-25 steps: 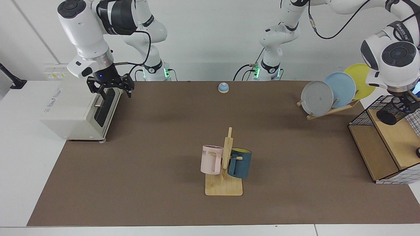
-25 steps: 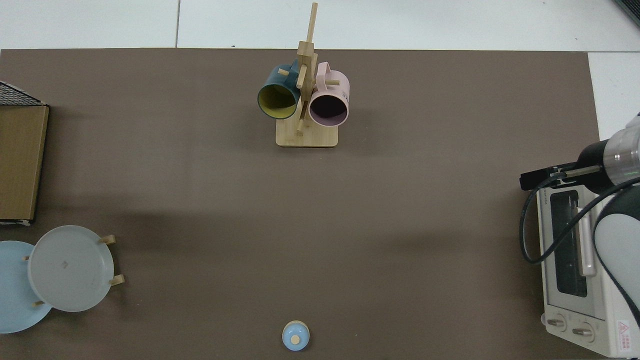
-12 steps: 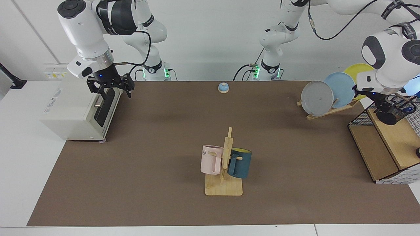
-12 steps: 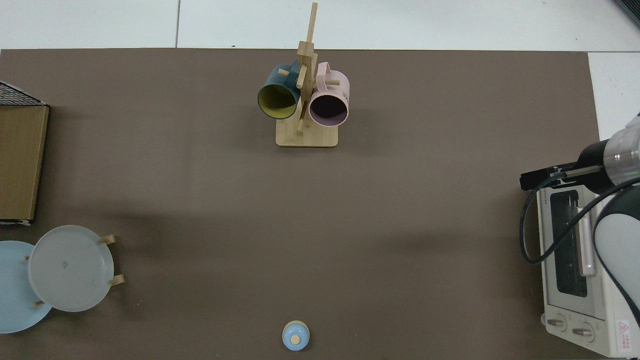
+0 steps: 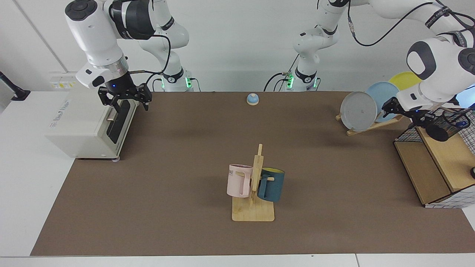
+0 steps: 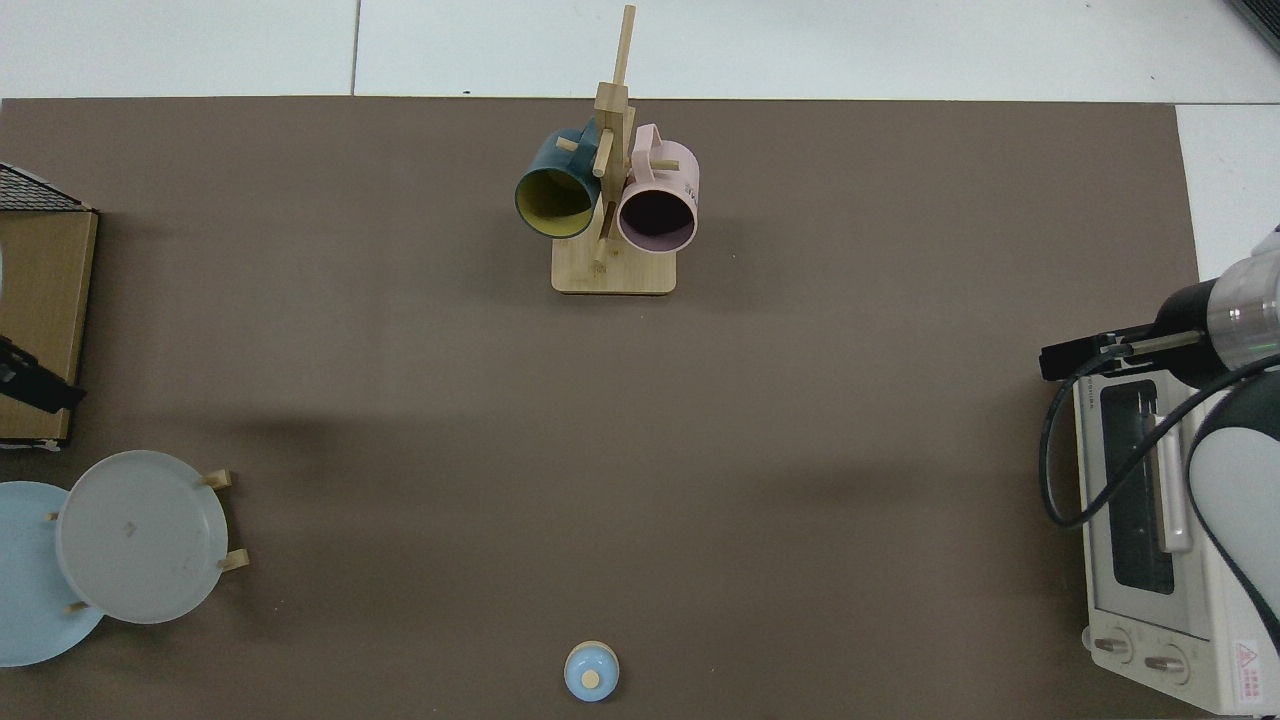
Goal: Put markers into pen holder
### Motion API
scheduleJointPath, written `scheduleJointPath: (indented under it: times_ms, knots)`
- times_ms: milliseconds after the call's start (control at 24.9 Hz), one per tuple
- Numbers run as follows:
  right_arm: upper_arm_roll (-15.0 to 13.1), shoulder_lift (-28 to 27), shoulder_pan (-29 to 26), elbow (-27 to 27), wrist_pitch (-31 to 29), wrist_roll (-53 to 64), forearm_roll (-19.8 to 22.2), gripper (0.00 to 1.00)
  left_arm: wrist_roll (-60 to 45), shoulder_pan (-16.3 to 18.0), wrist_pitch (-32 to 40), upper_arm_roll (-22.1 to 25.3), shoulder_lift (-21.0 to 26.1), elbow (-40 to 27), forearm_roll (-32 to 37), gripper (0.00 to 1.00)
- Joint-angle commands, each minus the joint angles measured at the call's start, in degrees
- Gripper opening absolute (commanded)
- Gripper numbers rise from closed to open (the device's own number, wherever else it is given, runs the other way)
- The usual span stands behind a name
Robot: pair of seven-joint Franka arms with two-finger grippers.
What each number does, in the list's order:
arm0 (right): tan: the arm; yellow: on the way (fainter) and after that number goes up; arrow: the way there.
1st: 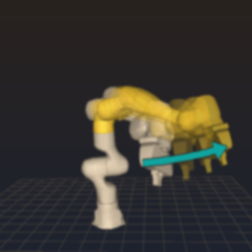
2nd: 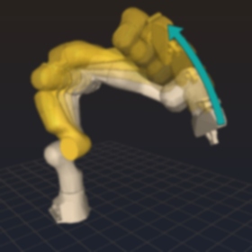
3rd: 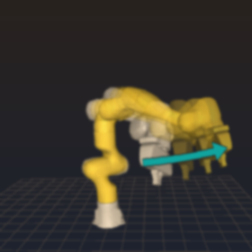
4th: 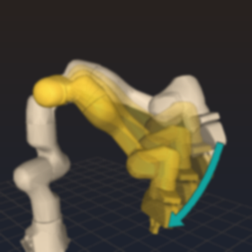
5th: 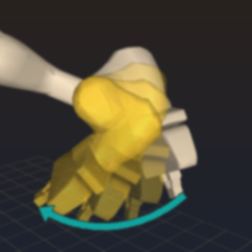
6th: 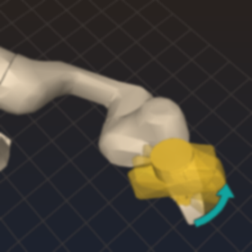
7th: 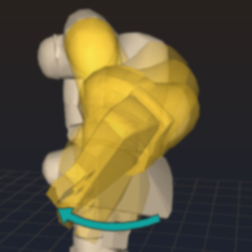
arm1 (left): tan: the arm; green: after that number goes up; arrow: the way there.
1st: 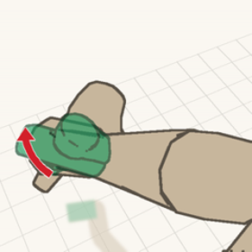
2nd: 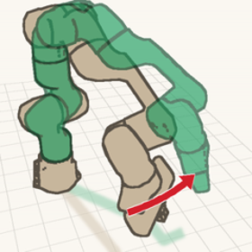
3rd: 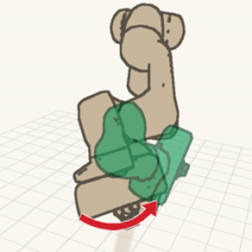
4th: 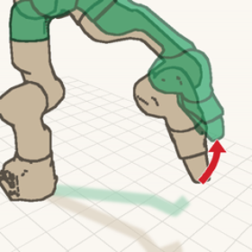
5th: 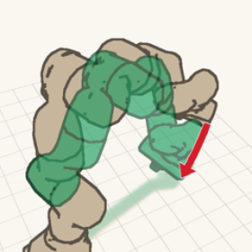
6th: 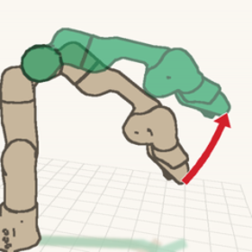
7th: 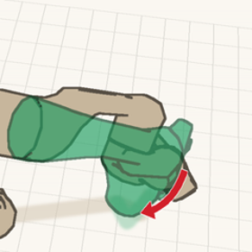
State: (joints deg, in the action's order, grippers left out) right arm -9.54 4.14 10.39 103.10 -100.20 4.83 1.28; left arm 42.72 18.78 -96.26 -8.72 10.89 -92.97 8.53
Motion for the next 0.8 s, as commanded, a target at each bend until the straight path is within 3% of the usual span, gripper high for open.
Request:
scheduleJointPath:
  times_ms: [0,281,521,762]
  knots:
    - [0.13,0.52,-0.46,0.17,-0.35,0.71,0.03,1.00,-12.20,-2.43,-3.76,-0.50,-1.48,-1.95,-2.02,1.00]
    - [0.22,0.52,-0.37,0.08,-0.35,0.71,0.03,1.00,-26.70,-3.22,-3.59,-1.21,-1.84,-0.11,-5.28,1.00]
    - [0.22,0.52,-0.46,0.17,-0.35,0.71,0.03,1.00,-34.18,-3.49,0.19,-5.69,-3.15,2.18,-5.45,1.00]
    - [0.22,0.52,-0.46,0.17,-0.35,0.62,0.03,1.00,-42.89,-3.57,4.15,-9.20,-7.02,0.42,-6.77,1.00]
